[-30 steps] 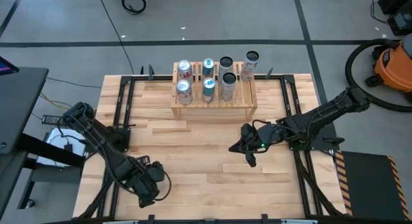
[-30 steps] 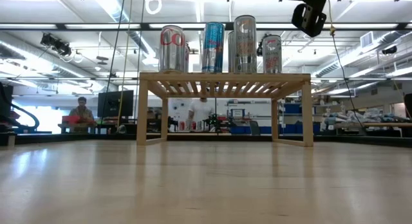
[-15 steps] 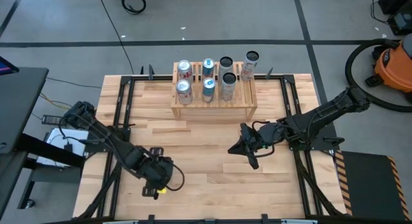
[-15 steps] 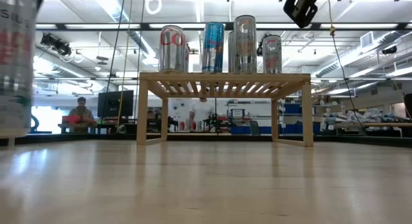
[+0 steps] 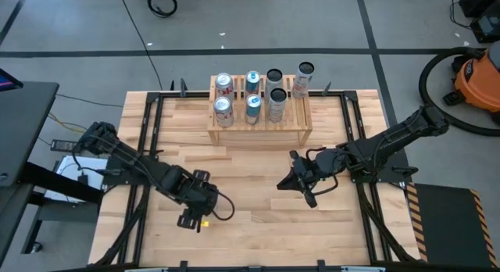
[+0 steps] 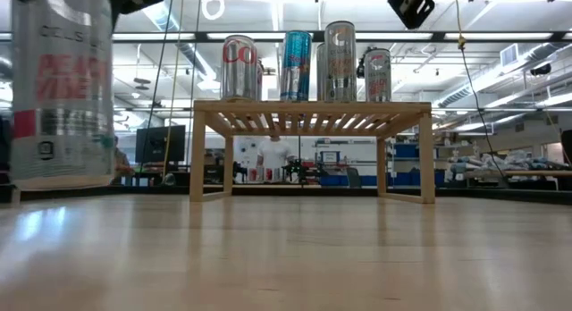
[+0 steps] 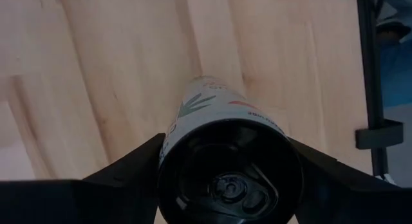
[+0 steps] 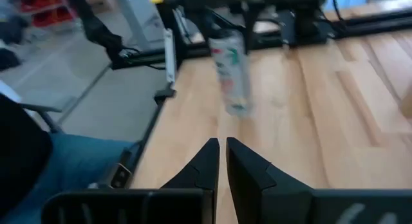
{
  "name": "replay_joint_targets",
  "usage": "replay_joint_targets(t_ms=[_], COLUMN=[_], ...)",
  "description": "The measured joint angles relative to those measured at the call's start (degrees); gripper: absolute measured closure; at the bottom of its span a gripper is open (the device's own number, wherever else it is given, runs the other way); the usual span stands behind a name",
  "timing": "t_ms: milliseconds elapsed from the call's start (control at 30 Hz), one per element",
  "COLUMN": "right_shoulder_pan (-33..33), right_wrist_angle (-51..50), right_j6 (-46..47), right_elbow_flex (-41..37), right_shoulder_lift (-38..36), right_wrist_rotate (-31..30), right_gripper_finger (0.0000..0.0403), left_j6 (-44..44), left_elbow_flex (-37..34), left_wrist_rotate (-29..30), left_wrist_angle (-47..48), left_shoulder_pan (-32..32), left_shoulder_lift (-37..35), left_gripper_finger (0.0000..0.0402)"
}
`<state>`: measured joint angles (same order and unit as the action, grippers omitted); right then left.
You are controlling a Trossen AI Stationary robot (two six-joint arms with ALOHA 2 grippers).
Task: Place canned beverage on shelf
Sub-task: Put the white-pink soda can aligned with the other white-pink soda can on the shelf
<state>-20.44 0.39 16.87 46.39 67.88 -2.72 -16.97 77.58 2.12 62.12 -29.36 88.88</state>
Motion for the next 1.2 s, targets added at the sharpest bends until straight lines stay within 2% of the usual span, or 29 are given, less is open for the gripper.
replay_joint_targets(t_ms=[300,533,867,1033,1200], right_shoulder_pan=[-0.03,0.0,-0.03,0.0,0.0], right_wrist_angle=[4.48,4.39,9.5,9.03,8.43], right_j6=[-0.11,-0.15,-7.62,-7.77,-10.83], right_elbow_flex=[0.02,0.02,0.02,0.04,0.02], right_shoulder_lift=[0.0,0.0,0.67,1.34,1.95], right_wrist_rotate=[-0.32,-0.22,-0.41,-0.44,-2.35], right_gripper_finger=[0.0364,0.0364,0.036,0.0325,0.0267], left_j6=[4.14,11.45,14.66,14.66,14.69], left_elbow_flex=[0.0,0.0,0.02,0.02,0.02], left_wrist_rotate=[-0.08,-0.07,-0.03,-0.11,-0.12], left_wrist_angle=[-0.14,-1.29,-1.48,-1.48,-1.45], left_shoulder_pan=[3.6,5.2,8.38,8.67,8.69], left_shoulder_lift=[0.0,-0.02,-0.02,-0.04,-0.04], left_gripper_finger=[0.0134,0.0134,0.0134,0.0134,0.0134])
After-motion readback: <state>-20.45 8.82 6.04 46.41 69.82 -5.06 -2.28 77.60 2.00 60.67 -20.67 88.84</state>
